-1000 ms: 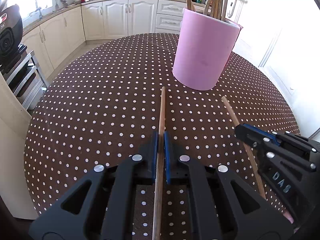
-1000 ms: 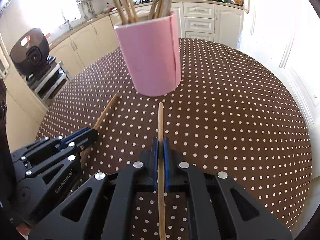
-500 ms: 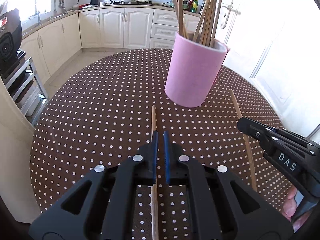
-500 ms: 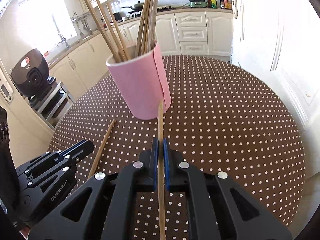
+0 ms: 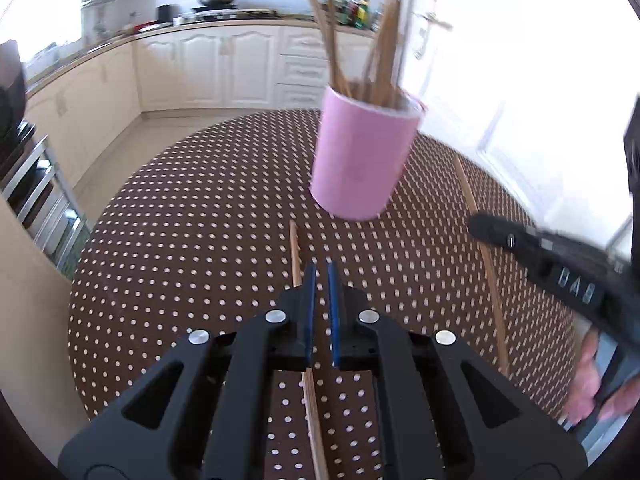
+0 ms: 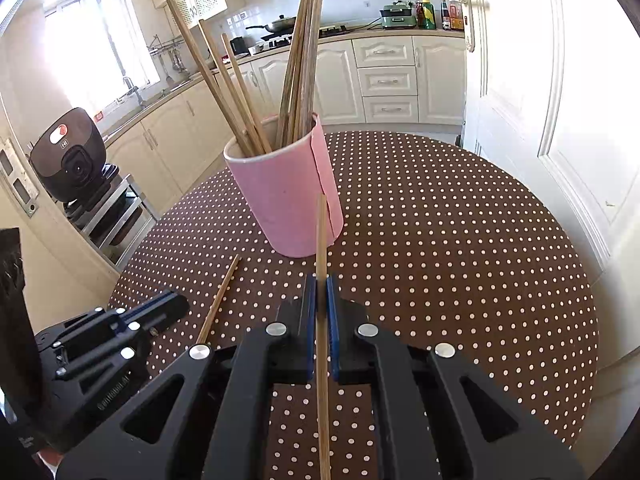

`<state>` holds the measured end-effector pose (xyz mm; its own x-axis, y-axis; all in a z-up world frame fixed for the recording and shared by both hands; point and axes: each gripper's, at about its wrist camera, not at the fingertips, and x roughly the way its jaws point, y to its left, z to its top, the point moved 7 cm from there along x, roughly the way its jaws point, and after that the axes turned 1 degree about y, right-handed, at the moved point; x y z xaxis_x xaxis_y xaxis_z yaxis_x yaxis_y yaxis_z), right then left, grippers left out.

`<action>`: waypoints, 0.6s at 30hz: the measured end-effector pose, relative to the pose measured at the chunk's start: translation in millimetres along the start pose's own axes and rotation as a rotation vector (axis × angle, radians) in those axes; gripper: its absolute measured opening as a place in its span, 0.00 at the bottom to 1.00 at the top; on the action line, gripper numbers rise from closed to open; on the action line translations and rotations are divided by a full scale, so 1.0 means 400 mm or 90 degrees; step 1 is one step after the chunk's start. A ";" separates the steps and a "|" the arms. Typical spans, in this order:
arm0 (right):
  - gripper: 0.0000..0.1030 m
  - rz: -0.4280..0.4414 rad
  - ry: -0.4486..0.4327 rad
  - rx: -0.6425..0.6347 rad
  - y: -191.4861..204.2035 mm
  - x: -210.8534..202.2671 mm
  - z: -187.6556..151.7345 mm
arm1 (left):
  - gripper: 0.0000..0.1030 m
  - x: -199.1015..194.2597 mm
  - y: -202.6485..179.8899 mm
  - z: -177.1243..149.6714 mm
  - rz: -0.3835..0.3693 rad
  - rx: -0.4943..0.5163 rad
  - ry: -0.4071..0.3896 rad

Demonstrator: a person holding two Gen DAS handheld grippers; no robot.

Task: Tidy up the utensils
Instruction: 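Lift both held chopsticks and carry them toward the pink cup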

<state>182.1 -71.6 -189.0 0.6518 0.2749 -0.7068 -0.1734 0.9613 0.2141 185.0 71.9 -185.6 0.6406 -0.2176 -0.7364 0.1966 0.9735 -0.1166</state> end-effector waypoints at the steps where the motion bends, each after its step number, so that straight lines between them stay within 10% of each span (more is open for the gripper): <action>1: 0.04 0.000 0.003 0.001 -0.001 0.003 -0.002 | 0.07 0.004 0.003 -0.002 0.010 -0.001 0.006; 3: 0.04 0.001 0.010 0.004 -0.003 0.010 -0.008 | 0.09 0.022 0.010 -0.008 0.013 -0.008 0.020; 7: 0.04 0.005 0.016 0.002 -0.002 0.011 -0.018 | 0.61 0.036 0.024 -0.008 0.026 -0.011 0.011; 18: 0.04 0.009 0.027 0.009 -0.012 0.019 -0.021 | 0.33 0.126 0.038 -0.020 0.056 -0.017 0.075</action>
<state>181.5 -73.8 -201.0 0.6170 0.2898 -0.7317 -0.1720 0.9569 0.2340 214.2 76.1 -229.9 0.5627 -0.1227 -0.8175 0.1228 0.9904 -0.0641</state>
